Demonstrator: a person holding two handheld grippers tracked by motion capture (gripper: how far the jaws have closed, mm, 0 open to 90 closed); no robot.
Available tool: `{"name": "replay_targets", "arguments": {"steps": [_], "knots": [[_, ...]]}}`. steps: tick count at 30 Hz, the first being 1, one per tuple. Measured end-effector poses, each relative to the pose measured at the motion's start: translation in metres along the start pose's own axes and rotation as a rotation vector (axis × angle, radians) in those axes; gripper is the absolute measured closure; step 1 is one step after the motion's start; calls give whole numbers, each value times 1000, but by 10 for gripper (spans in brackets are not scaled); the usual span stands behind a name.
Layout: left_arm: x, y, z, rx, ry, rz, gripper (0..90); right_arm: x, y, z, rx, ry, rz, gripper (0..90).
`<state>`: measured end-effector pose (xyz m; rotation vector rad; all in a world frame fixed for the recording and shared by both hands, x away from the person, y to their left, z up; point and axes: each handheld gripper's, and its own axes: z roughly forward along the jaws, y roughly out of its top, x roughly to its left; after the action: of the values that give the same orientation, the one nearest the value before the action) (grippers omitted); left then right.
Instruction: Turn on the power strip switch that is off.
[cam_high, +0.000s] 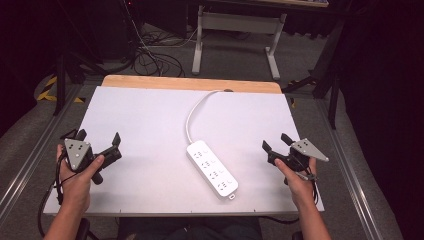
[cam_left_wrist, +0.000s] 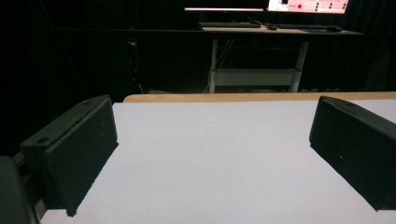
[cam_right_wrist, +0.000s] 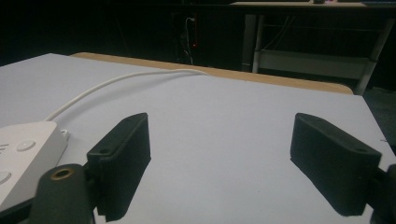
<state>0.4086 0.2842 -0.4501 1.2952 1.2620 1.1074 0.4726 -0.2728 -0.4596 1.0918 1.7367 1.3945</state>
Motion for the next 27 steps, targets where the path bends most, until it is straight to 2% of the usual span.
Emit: {"name": "replay_targets", "arguments": {"steps": [4, 7, 8, 9, 11, 12, 13, 16, 20, 22, 27], "knots": [[0, 0, 0, 2, 3, 0, 14, 0, 0, 0, 0, 0, 1, 267], [0, 0, 0, 0, 4, -4, 14, 0, 1, -1, -1, 3, 4, 355], [0, 0, 0, 1, 3, -5, 14, 0, 1, -1, -1, 3, 4, 355], [0, 0, 0, 2, 1, -1, 14, 0, 2, 0, 2, 24, 0, 434], [0, 0, 0, 2, 0, 2, 15, -1, 2, -1, 3, 37, -1, 499], [0, 0, 0, 1, 0, 2, 15, -1, 2, -1, 3, 37, -1, 499], [0, 0, 1, 1, 0, 2, 15, 0, 3, -1, 2, 47, -15, 588], [0, 0, 0, 2, -1, 4, 16, 0, 5, -3, 4, 74, -3, 719], [0, 0, 0, 1, -3, 5, 18, -2, 8, -5, -11, 111, -12, 853], [0, -1, 0, 4, -9, 5, 18, -2, 10, -6, -21, 120, -19, 895], [-1, -1, 1, 1, -10, 6, 19, -3, 12, -8, -22, 126, -29, 900]]}}
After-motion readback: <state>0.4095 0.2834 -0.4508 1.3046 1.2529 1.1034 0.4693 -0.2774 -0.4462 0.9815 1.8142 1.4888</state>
